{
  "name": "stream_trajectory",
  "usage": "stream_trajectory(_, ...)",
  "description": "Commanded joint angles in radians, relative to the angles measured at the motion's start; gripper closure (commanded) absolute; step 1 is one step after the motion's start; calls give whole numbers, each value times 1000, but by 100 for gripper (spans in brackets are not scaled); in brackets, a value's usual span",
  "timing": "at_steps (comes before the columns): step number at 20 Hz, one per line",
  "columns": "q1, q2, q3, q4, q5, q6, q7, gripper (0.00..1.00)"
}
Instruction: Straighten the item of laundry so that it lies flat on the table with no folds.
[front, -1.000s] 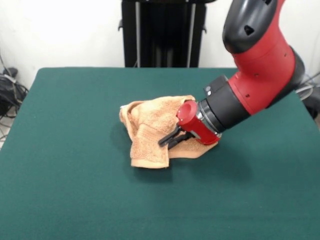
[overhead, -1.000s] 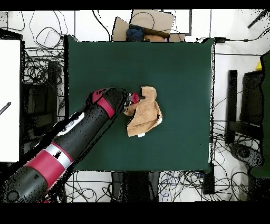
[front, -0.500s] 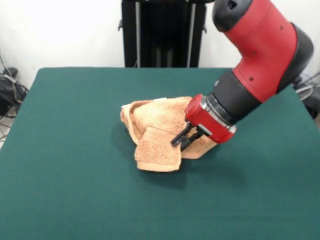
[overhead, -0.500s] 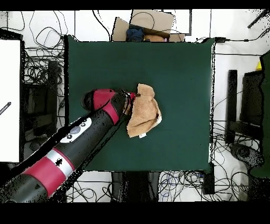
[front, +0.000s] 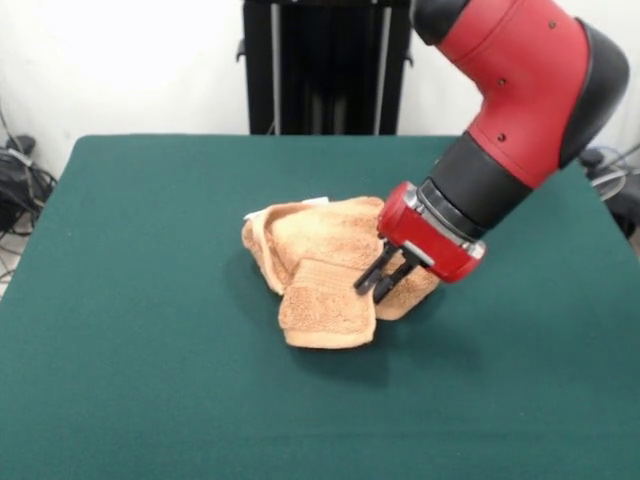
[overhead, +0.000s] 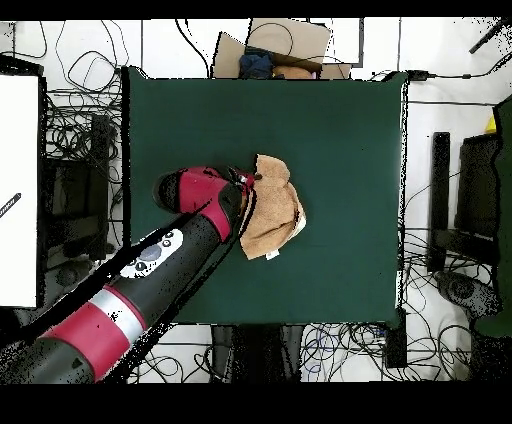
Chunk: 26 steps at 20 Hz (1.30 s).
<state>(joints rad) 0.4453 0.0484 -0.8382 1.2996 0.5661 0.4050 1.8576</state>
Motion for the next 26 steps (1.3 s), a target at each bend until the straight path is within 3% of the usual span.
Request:
stream_trajectory(1,6,22,143,-56,43,204,293,100)
stream_trajectory(4,38,99,46,-154,37,331,364,100)
stream_trajectory(8,39,149,-3,-235,16,450,377,100)
stream_trajectory(13,67,241,-117,-300,-8,535,444,100)
stream_trajectory(18,85,276,-158,-321,-6,561,483,100)
stream_trajectory(26,97,310,-178,-326,2,500,519,100)
